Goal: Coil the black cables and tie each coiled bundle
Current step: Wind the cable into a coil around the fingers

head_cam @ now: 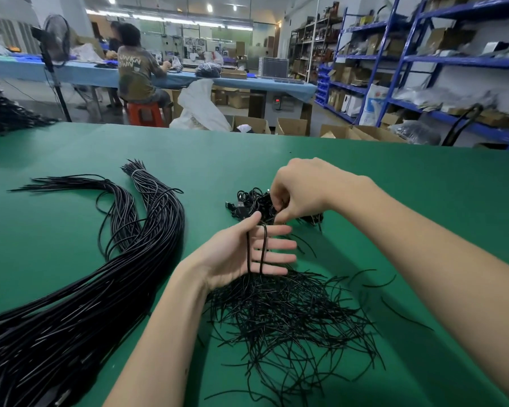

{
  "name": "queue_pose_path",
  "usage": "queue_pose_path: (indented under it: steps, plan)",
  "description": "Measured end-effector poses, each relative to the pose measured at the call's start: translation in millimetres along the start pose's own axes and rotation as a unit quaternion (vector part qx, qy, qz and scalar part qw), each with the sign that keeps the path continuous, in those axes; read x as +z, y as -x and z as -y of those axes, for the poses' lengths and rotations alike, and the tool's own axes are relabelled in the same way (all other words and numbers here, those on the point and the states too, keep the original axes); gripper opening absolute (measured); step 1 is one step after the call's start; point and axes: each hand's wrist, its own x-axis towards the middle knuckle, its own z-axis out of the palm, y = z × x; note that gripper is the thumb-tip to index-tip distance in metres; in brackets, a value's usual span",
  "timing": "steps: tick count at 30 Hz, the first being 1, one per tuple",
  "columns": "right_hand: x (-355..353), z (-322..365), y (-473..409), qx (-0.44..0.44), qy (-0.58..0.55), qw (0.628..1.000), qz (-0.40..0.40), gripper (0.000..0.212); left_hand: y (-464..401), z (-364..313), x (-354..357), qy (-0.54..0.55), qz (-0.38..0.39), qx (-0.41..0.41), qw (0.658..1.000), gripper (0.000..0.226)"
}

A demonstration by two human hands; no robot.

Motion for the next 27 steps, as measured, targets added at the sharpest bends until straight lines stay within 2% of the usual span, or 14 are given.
queue_pose_path:
  steps: [3, 6, 8, 11, 13, 16, 23, 25, 27]
  plan:
    - [-1.9, 7.0, 3.8, 0.02, -0.02, 0.999, -0.024, 0.024, 0.2, -0.2, -0.8, 0.003, -0.01, 0.007, 1.0, 0.059]
    - [-8.3, 12.8, 7.9, 0.053, -0.091, 0.994, 0.032, 0.018, -0.5, 0.3, -0.4, 0.001, -0.018, 0.009, 1.0, 0.06]
    - [-14.6, 14.9, 11.5, 0.069, -0.157, 0.982, 0.076, 0.022, -1.7, 0.9, 0.9, 0.0, -0.031, 0.015, 0.999, 0.06]
    - [-16.5, 19.0, 19.3, 0.064, -0.222, 0.97, 0.07, 0.031, -2.7, 0.4, -1.1, 0.035, -0.067, 0.047, 0.996, 0.059]
    - [-6.3, 23.7, 32.9, 0.067, -0.32, 0.941, 0.086, 0.035, -2.3, -1.8, -4.1, 0.085, -0.075, 0.076, 0.991, 0.061]
    - [22.8, 27.7, 55.5, 0.081, -0.474, 0.868, 0.126, 0.031, -2.2, -3.2, -4.3, 0.119, -0.074, 0.103, 0.985, 0.061]
    - [76.3, 33.9, 79.9, 0.133, -0.675, 0.689, 0.227, 0.042, -2.3, -3.8, 0.0, 0.193, -0.027, 0.168, 0.966, 0.062]
    - [82.6, 29.5, 81.1, 0.15, -0.667, 0.683, 0.258, 0.044, 1.2, -5.2, -3.1, 0.199, 0.009, 0.182, 0.963, 0.061]
    - [82.9, 20.2, 78.9, 0.171, -0.618, 0.72, 0.265, 0.041, 4.9, -6.0, -3.9, 0.181, 0.03, 0.174, 0.967, 0.061]
